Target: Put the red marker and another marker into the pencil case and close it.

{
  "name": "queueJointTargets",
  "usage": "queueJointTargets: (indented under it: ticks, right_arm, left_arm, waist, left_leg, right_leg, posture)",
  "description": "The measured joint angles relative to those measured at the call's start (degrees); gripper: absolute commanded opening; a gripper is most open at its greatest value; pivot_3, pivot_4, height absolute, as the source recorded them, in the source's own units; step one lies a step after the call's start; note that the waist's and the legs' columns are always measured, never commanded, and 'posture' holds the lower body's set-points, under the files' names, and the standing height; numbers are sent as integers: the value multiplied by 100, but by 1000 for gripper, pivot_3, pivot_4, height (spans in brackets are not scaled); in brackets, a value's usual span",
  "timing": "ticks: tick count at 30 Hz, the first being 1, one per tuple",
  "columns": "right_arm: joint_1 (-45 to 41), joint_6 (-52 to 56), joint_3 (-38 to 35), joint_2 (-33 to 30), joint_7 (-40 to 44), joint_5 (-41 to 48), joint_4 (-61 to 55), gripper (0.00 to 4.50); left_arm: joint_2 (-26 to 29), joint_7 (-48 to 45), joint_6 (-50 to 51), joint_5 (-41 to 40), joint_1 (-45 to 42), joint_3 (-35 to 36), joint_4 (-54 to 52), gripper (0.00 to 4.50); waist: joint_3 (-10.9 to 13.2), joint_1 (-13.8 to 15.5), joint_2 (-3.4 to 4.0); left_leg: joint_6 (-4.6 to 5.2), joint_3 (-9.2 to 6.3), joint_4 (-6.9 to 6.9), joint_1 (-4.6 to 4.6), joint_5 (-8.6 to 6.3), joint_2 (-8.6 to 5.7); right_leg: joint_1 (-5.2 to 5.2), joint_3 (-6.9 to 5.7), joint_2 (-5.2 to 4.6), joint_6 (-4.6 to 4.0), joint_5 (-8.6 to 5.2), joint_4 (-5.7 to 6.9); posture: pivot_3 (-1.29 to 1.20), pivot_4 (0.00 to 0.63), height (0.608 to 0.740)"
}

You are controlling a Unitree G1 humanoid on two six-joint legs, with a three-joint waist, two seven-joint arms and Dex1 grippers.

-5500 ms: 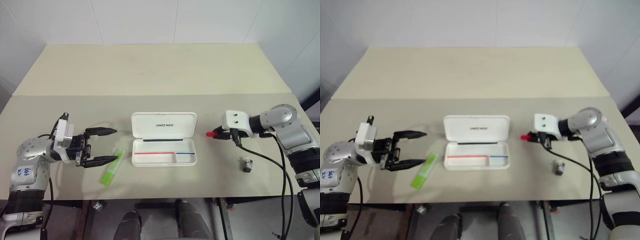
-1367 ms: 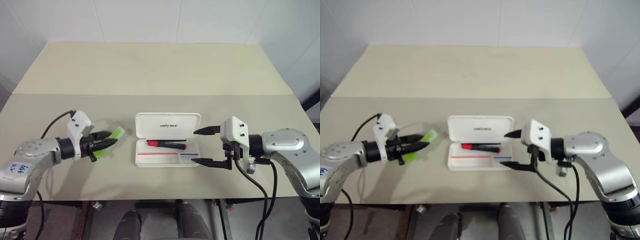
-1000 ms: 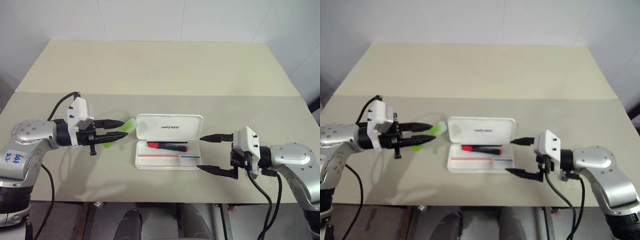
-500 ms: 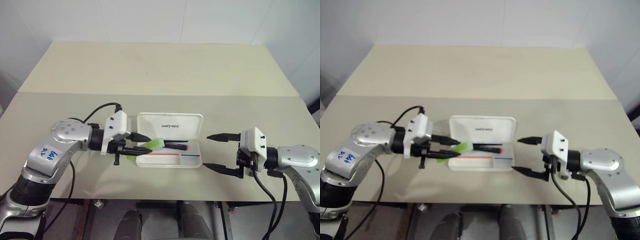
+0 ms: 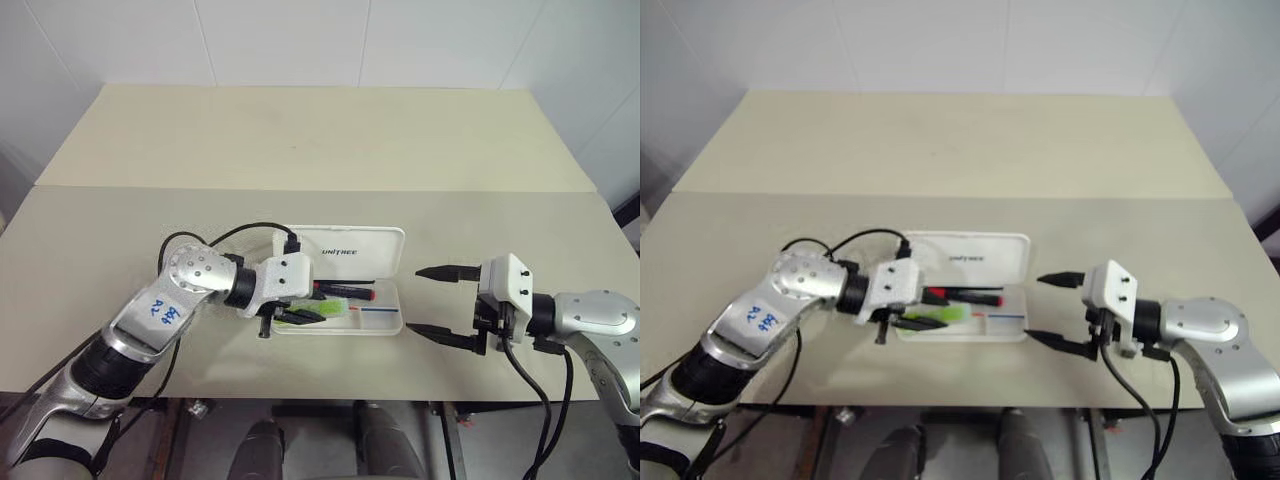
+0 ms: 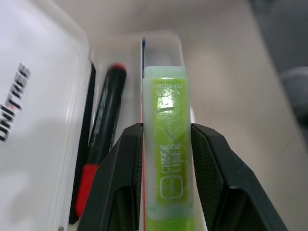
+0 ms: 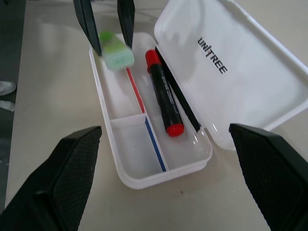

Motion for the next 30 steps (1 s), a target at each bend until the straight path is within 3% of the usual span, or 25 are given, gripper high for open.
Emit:
queueJointTargets:
  ticks: [14,30]
  right_arm:
    - [7,12,3,1,-135,-49,-4,4500]
    - [53,16,3,1,-200,-48,-36,4500]
  left_arm:
    - [-415,-89,268,336,-365,-270,8,1170]
    - [-295,-261,84,801,-565,-322,74,1170]
  waist:
    - [1,3,-2]
    - [1,1,-2]
  left_leg:
    - [1,0,1,2,0,0]
    - [2,0,4,6,1,0]
  right_leg:
    - [2,1,1,14,7,2]
    - [6,2,1,13,6,4]
  posture:
    - [0,150,740]
    - [0,150,740]
